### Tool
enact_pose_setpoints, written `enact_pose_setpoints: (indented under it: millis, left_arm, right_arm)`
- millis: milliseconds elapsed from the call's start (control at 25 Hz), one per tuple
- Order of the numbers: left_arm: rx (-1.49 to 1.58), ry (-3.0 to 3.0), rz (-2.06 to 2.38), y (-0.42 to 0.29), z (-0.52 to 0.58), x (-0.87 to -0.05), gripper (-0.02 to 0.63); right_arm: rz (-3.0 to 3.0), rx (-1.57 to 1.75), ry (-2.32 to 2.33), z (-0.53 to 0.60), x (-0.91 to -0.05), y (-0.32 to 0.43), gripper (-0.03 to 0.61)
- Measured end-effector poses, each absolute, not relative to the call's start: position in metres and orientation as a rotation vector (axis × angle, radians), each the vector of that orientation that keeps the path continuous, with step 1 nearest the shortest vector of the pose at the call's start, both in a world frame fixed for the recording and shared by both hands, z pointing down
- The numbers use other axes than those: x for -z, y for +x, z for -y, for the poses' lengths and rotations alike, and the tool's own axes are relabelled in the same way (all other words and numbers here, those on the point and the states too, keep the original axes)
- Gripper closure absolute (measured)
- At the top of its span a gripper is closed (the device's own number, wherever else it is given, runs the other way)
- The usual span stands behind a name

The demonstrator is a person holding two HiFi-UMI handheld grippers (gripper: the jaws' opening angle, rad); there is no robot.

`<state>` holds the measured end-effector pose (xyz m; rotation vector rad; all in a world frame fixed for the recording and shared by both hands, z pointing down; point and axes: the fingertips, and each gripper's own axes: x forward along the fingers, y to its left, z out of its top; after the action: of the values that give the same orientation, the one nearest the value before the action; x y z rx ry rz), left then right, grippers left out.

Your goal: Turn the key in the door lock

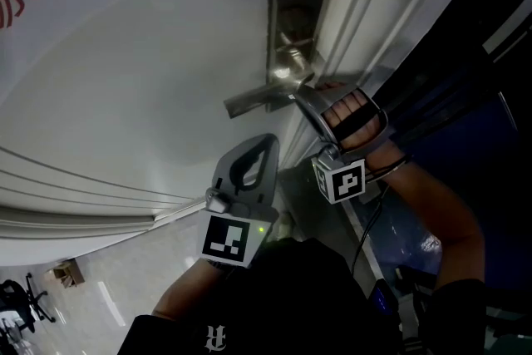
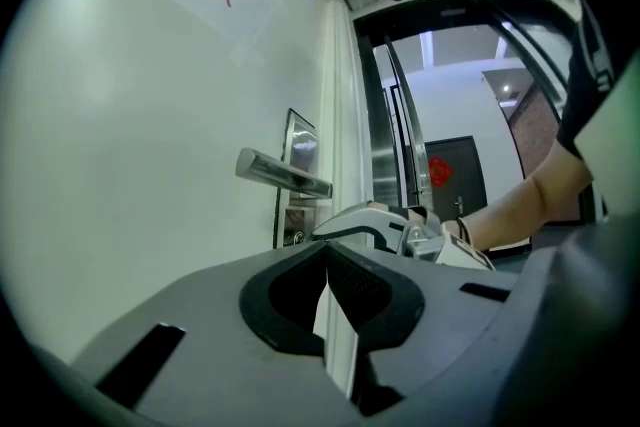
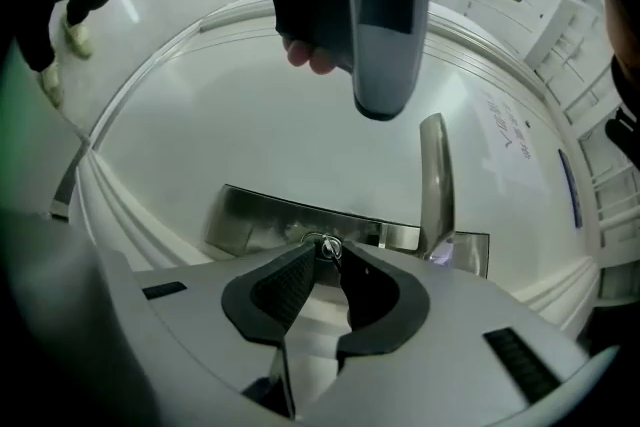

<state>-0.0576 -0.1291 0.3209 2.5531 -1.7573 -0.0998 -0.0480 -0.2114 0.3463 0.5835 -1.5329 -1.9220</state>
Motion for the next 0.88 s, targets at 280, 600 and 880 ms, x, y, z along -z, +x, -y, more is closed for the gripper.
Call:
enact_pose_setpoints:
  millis: [280, 600, 880]
  left_arm:
    - [0.135, 2.546, 1.746, -0.052, 0.133, -0.318, 0.606]
    - [0.136, 2.541, 1.754, -0.054, 0.132, -0.317, 0.606]
    - [0.141, 2.528, 1.77, -0.062, 0.129, -0.316, 0.607]
  right_arm:
    - [1.579, 1.836, 0.727, 0.214, -0.341, -0.053, 0.526]
    - [1.806, 1.62, 0.875, 0.216, -0.337, -0.051, 0.532]
    - [2.066, 1.323, 1.017, 0.218, -0.335, -0.048, 0.552]
